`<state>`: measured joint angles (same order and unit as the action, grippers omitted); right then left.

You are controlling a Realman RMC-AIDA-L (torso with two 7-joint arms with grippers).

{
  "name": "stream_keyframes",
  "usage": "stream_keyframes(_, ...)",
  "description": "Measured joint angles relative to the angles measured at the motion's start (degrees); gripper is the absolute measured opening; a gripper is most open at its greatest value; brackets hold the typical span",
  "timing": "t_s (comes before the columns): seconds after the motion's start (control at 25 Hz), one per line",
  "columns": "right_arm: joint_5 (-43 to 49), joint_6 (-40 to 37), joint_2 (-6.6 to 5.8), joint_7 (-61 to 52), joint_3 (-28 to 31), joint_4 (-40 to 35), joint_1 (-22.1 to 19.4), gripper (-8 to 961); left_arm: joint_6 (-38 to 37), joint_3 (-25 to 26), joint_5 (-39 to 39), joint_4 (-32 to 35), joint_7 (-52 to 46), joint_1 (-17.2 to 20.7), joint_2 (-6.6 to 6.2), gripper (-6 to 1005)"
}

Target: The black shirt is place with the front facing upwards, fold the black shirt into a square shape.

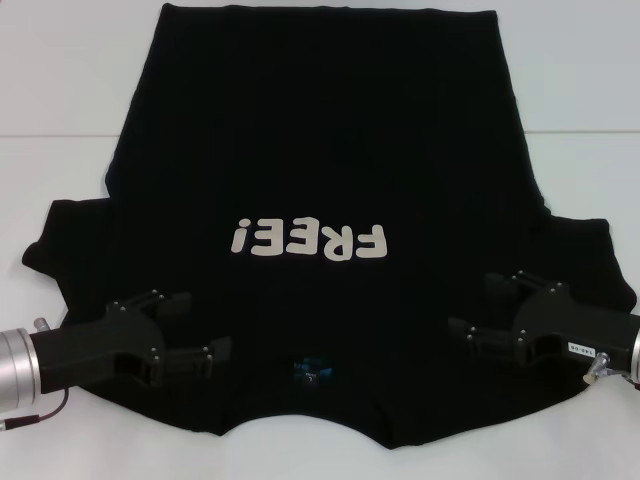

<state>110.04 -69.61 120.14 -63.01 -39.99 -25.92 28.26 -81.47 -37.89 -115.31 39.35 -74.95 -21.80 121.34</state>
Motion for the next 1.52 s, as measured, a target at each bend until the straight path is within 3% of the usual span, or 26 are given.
stream_keyframes(0.24,0.0,0.1,0.0,0.0,0.0,0.0,0.3,946,-0.1,0.2,0.2,0.0,-2.8,0.0,-0.01,948)
stream_keyframes(0.36,0.0,0.2,0.0,0.0,0.0,0.0,0.4,945,-0.5,0.3,0.9,0.0,-9.9,-0.4,-0.83,948)
stream_keyframes(0.52,0.0,0.7,0.0,0.0,0.0,0.0,0.7,945,-1.6,0.3,0.9,-0.4,-12.0,-0.7,-1.69,947)
stream_keyframes(1.2,0.0,1.1,0.0,0.0,0.0,0.0,1.5,945,-1.1,0.3,0.5,-0.7,-16.5,-1.2,-2.1,946)
stream_keyframes(1.52,0.0,1.7,0.09,0.0,0.0,0.9,1.8,945,-1.5,0.2,-0.5,-1.6,-40.9,-3.5,-5.61,945)
